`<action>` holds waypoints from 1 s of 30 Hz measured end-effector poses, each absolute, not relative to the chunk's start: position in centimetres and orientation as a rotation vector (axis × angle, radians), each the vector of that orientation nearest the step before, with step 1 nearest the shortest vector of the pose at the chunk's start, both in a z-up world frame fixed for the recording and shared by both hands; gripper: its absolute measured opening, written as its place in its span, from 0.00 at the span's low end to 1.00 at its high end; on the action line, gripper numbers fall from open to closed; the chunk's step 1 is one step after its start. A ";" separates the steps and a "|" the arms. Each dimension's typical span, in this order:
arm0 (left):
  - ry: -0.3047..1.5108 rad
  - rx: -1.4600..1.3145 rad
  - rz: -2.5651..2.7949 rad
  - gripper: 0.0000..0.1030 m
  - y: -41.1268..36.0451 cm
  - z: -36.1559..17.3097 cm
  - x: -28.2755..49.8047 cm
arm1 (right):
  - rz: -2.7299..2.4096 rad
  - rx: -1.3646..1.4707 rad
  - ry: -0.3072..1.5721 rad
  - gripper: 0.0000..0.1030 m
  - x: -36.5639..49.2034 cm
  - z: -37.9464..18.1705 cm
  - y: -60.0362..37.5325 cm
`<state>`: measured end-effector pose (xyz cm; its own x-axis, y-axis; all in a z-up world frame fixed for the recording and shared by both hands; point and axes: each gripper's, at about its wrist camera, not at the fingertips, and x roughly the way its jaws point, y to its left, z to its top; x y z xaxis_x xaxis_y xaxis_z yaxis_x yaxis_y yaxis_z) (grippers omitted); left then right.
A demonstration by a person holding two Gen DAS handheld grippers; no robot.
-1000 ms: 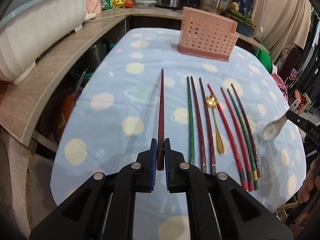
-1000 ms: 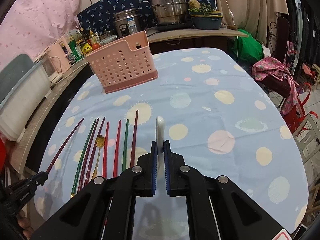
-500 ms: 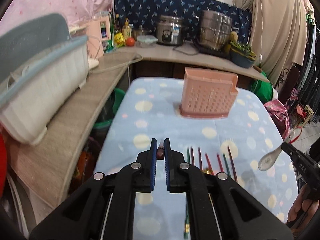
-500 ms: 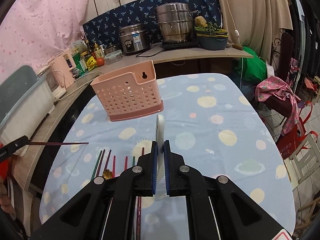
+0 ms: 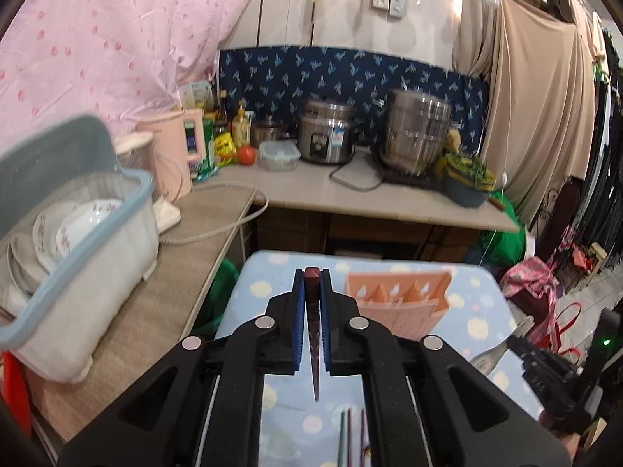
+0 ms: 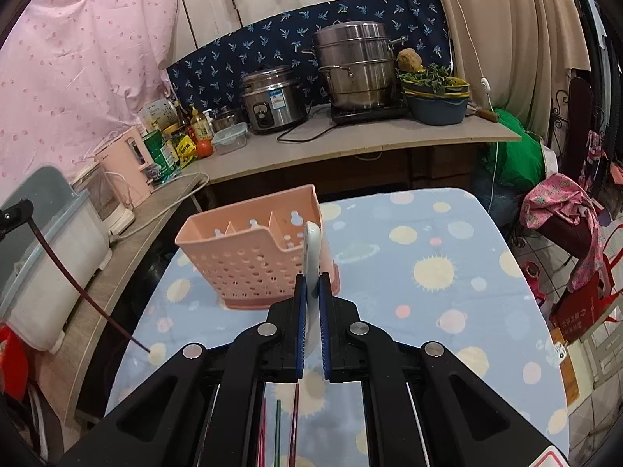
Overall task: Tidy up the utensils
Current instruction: 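Lift the chopstick with the left gripper while the right gripper carries the spoon to the pink basket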
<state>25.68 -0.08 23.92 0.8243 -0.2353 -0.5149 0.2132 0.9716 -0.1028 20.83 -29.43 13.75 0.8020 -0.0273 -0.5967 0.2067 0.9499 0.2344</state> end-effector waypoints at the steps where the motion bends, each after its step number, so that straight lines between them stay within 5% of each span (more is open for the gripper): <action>1: 0.529 -0.049 -0.242 0.07 -0.4 25.0 26.1 | -0.128 0.299 0.620 0.06 21.6 14.2 -29.7; 12: 0.336 -0.125 -0.272 0.07 -4.0 30.6 31.2 | -0.118 0.339 0.593 0.06 29.5 15.3 -31.7; 30: 0.484 -0.121 -0.267 0.07 -6.5 22.1 36.3 | -0.136 0.277 0.681 0.11 34.5 10.2 -30.5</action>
<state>36.32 -6.53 22.13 0.8513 -0.2816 -0.4427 0.2247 0.9581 -0.1774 34.46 -30.47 10.23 0.7697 -0.0338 -0.6375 0.2140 0.9545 0.2078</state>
